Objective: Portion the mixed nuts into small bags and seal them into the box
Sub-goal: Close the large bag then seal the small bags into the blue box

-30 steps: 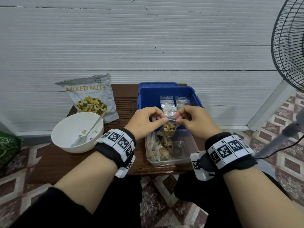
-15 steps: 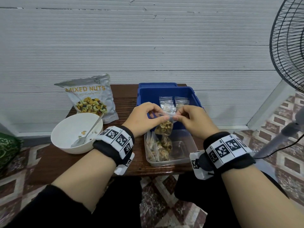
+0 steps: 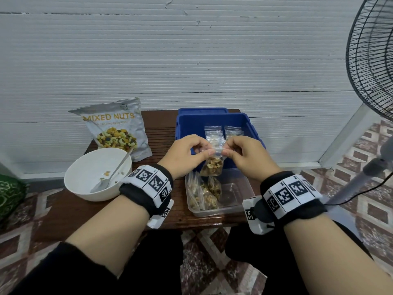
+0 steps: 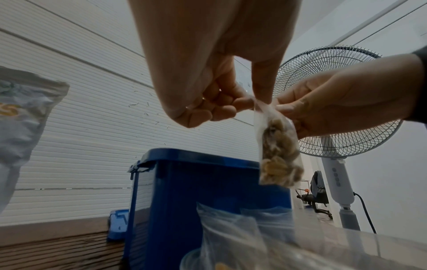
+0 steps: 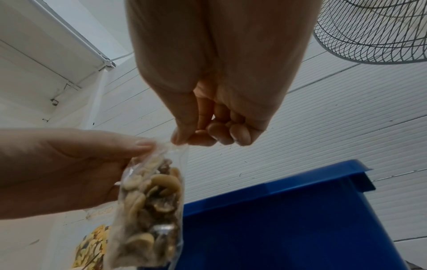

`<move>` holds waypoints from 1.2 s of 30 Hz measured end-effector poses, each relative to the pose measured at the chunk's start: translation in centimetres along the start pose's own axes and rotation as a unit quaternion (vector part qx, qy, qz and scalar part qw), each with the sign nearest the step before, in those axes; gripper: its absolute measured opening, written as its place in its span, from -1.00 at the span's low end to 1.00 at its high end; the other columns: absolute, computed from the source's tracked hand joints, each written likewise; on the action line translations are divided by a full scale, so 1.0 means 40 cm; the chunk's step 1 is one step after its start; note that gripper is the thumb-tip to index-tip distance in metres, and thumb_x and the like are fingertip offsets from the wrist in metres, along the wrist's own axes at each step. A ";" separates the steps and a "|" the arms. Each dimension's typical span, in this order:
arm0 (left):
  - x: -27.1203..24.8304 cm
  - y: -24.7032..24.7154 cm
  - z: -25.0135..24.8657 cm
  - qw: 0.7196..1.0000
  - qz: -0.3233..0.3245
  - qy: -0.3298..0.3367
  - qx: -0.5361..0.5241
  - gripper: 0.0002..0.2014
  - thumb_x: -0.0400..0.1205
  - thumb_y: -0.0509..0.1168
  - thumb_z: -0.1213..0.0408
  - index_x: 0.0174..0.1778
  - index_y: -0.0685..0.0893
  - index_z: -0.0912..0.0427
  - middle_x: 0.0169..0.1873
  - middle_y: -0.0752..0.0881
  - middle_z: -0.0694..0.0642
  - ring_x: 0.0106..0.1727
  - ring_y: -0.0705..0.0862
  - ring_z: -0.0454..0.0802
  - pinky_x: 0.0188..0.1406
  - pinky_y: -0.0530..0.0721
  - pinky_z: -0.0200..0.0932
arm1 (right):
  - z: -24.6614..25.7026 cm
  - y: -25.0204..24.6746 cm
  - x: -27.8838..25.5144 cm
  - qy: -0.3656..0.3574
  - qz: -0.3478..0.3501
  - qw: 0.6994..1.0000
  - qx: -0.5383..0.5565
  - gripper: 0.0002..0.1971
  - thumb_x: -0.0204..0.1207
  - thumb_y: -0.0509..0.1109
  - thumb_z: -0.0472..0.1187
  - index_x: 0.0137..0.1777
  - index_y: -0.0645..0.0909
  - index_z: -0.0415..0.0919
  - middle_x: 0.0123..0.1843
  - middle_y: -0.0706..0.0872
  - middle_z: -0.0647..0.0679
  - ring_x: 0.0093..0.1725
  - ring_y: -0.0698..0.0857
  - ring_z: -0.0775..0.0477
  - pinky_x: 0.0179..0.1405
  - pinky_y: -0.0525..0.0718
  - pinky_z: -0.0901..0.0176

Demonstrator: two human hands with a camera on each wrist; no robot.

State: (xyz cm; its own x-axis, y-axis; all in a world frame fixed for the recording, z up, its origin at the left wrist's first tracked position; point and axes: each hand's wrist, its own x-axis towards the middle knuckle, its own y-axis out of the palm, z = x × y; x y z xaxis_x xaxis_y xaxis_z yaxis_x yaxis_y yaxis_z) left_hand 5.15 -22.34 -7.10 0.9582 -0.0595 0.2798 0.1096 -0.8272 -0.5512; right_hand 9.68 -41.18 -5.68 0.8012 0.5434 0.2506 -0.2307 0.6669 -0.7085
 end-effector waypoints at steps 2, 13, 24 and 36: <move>-0.004 0.001 -0.001 1.000 -0.004 -0.001 -0.005 -0.95 0.56 0.44 0.15 -0.13 0.69 -0.05 -0.19 0.67 -0.03 -0.18 0.57 -0.18 -0.12 0.52 -0.43 | -0.003 0.006 0.001 0.003 0.011 1.000 -0.003 -0.85 0.58 0.39 -0.25 -0.22 0.57 -0.08 -0.29 0.61 0.10 -0.27 0.55 0.16 -0.30 0.43 0.51; -0.001 -0.002 0.000 1.000 -0.004 0.002 0.008 -0.96 0.58 0.41 0.13 -0.13 0.69 -0.02 -0.18 0.70 -0.07 -0.15 0.61 -0.21 -0.10 0.53 -0.44 | -0.001 0.009 0.004 -0.004 0.005 1.000 0.022 -0.92 0.55 0.44 -0.23 -0.18 0.66 -0.12 -0.27 0.68 0.00 -0.31 0.53 0.20 -0.30 0.43 0.52; 0.001 -0.009 0.005 0.999 -0.041 0.012 0.020 -0.88 0.57 0.44 0.19 -0.20 0.67 -0.16 -0.21 0.72 -0.16 -0.18 0.63 -0.26 -0.12 0.51 -0.52 | 0.002 0.011 0.000 -0.013 -0.011 0.999 0.045 -0.93 0.52 0.47 -0.18 -0.17 0.64 -0.06 -0.37 0.52 0.11 -0.38 0.48 0.24 -0.36 0.40 0.43; 0.003 -0.002 -0.007 0.996 -0.060 -0.026 -0.057 -0.80 0.52 0.48 0.32 -0.14 0.67 -0.11 -0.20 0.74 -0.13 -0.18 0.67 -0.38 -0.25 0.49 -0.57 | 0.008 0.011 -0.006 0.016 -0.006 0.997 0.071 -0.95 0.52 0.47 -0.21 -0.15 0.67 -0.13 -0.46 0.52 0.10 -0.46 0.46 0.23 -0.40 0.41 0.41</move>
State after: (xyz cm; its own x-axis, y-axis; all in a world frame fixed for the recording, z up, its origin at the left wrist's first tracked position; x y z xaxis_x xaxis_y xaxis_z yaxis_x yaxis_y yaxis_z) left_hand 5.17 -22.44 -6.81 0.9527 0.0706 0.2955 0.1967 -0.8846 -0.4229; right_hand 9.22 -40.85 -5.83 0.8207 0.5202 0.2364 -0.2952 0.7402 -0.6041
